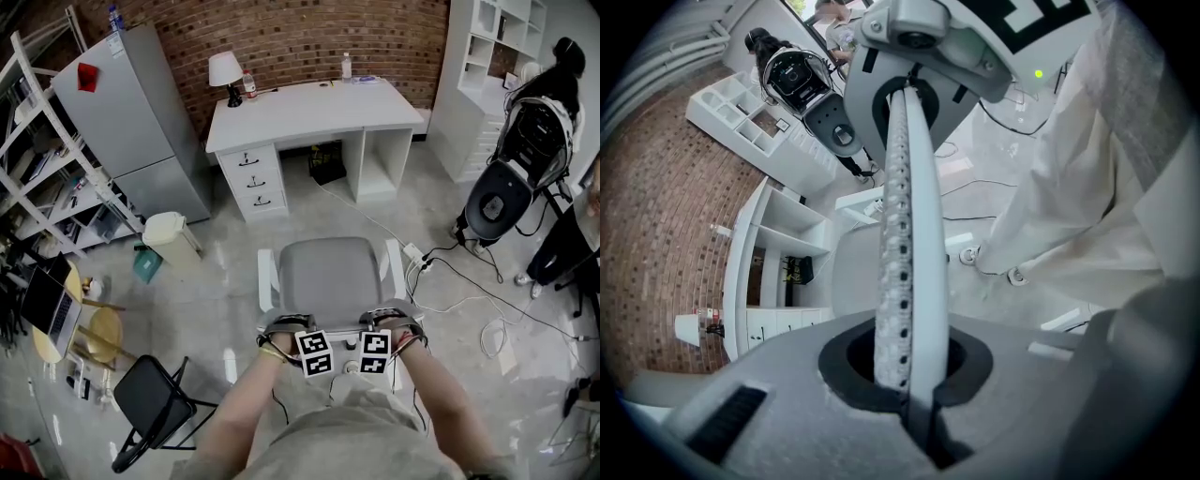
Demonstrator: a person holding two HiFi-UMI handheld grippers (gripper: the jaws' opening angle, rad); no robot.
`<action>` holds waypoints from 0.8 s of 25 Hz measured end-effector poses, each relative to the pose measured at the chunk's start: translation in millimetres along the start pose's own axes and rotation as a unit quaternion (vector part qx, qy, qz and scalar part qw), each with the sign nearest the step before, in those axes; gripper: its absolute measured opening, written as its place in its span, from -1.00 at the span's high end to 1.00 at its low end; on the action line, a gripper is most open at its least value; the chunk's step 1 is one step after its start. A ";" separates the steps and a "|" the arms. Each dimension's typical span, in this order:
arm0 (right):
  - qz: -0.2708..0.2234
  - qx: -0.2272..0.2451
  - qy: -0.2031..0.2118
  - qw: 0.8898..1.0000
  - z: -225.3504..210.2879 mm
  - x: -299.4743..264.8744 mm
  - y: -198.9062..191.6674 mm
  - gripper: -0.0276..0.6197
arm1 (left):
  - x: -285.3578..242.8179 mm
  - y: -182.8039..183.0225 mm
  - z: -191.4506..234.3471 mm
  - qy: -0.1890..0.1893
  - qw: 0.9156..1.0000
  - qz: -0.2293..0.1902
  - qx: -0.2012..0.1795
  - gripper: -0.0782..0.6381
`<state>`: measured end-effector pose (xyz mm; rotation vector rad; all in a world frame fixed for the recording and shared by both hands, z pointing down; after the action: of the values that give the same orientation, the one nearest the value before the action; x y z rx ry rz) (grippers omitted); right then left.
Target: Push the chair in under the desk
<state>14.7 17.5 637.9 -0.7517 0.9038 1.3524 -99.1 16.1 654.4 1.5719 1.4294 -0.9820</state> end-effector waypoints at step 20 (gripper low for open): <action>-0.002 0.005 0.008 1.000 -29.8 -15.5 -12.1 0.88 | -11.1 10.7 30.3 0.002 1.000 0.002 0.006 0.73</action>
<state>23.6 -17.0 636.7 -0.7575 0.9195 1.3388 -90.4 -16.7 653.0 1.5857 1.4243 -0.9871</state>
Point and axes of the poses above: the fingertips, and each gripper's own axes: x backward along the fingers, z to its left, y out of its top, the point moved 4 cm from there along x, backward along the fingers, and after that the axes turned 10 degrees about z, right-handed, at the moved point
